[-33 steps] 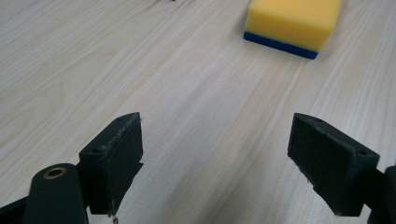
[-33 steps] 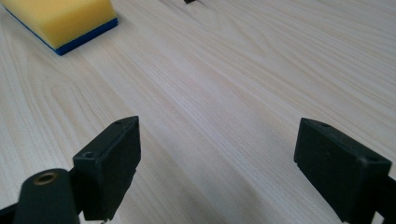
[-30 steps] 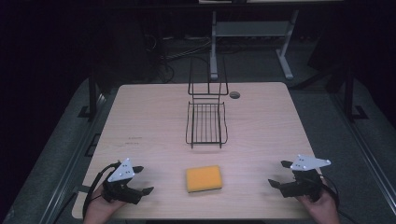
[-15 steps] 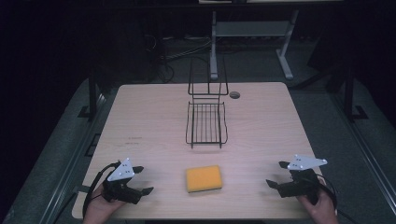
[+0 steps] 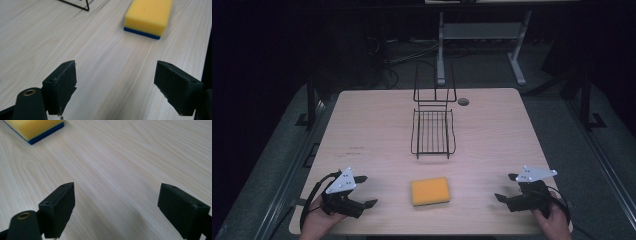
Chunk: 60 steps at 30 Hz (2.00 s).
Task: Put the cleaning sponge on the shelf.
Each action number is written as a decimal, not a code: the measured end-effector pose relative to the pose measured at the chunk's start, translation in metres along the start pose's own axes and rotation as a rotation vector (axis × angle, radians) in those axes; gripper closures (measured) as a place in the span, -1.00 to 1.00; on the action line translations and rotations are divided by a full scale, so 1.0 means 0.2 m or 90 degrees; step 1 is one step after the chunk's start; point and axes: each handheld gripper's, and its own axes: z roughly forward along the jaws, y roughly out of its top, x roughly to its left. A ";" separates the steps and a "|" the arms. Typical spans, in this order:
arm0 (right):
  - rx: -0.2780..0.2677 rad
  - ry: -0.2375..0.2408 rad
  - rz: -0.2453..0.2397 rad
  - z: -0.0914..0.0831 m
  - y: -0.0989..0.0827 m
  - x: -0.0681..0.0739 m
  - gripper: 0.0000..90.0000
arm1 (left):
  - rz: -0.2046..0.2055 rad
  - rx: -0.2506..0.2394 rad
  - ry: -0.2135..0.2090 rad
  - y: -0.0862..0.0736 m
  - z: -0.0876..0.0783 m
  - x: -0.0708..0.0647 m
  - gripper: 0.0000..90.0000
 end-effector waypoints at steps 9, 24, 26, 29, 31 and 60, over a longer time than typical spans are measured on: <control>0.001 0.001 0.000 0.00 0.01 0.00 -0.69 | 0.029 0.016 -0.027 0.08 0.02 -0.02 -0.61; 0.003 0.004 -0.001 0.00 0.01 0.01 -0.69 | 0.083 0.053 -0.072 0.25 0.13 -0.07 -0.61; 0.002 0.004 -0.002 0.00 0.01 0.01 -0.69 | 0.090 0.059 -0.078 0.27 0.14 -0.07 -0.61; 0.003 0.004 -0.001 0.00 0.01 0.01 -0.69 | 0.099 0.061 -0.086 0.30 0.16 -0.08 -0.61; 0.002 0.004 -0.001 0.00 0.02 0.01 -0.69 | 0.103 0.064 -0.091 0.31 0.17 -0.09 -0.61; -0.003 0.009 -0.010 0.00 0.02 0.02 -0.69 | 0.121 0.116 -0.136 0.46 0.35 -0.14 -0.61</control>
